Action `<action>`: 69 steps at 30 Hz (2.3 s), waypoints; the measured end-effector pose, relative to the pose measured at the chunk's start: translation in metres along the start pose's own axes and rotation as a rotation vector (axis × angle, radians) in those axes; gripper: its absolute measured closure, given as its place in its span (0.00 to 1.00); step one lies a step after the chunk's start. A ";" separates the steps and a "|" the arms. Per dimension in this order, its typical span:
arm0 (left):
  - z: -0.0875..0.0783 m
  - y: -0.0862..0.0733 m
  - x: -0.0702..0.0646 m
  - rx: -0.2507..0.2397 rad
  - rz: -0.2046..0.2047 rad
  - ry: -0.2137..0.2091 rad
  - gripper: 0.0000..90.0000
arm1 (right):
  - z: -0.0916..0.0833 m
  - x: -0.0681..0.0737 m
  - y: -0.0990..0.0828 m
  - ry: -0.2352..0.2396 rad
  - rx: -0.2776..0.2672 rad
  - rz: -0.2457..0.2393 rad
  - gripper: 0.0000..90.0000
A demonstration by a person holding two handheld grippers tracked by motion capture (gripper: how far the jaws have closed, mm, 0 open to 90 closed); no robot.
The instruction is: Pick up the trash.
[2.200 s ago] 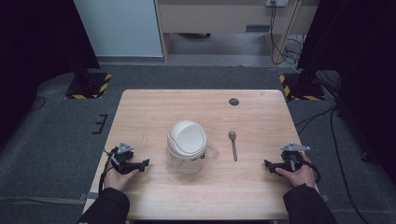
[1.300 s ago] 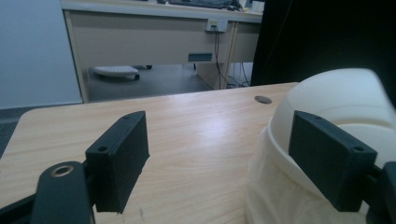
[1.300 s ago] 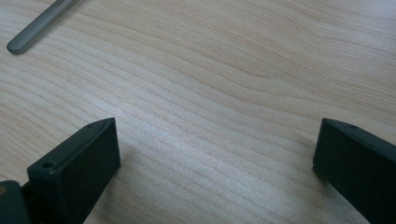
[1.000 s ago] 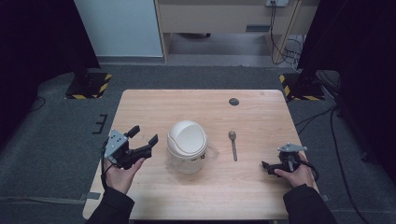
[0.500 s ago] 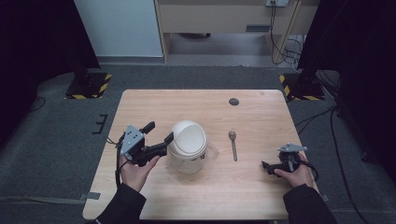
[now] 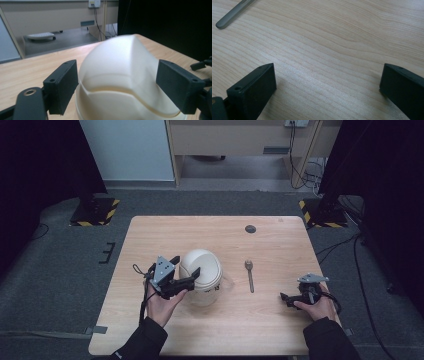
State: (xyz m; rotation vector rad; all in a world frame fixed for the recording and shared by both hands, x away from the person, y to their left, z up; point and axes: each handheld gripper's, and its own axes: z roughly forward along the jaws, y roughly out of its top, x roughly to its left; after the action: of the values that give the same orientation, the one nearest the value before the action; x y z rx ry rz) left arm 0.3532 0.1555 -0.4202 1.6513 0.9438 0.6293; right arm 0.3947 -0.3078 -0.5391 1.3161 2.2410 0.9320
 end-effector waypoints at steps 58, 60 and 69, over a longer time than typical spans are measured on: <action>-0.068 -0.043 0.063 0.102 -0.037 0.077 0.24 | -0.029 0.018 0.054 0.005 -0.166 0.000 0.38; -0.067 -0.055 0.073 0.147 -0.045 0.109 0.24 | -0.028 0.020 0.057 0.009 -0.174 -0.003 0.39; -0.050 -0.091 0.098 0.359 -0.038 0.168 0.22 | -0.013 0.047 0.086 0.001 -0.236 0.007 0.54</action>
State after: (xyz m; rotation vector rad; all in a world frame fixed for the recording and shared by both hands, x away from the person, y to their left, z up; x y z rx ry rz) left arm 0.3431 0.2740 -0.4994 1.9108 1.2640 0.6044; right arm 0.4167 -0.2426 -0.4689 1.2170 2.0541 1.1590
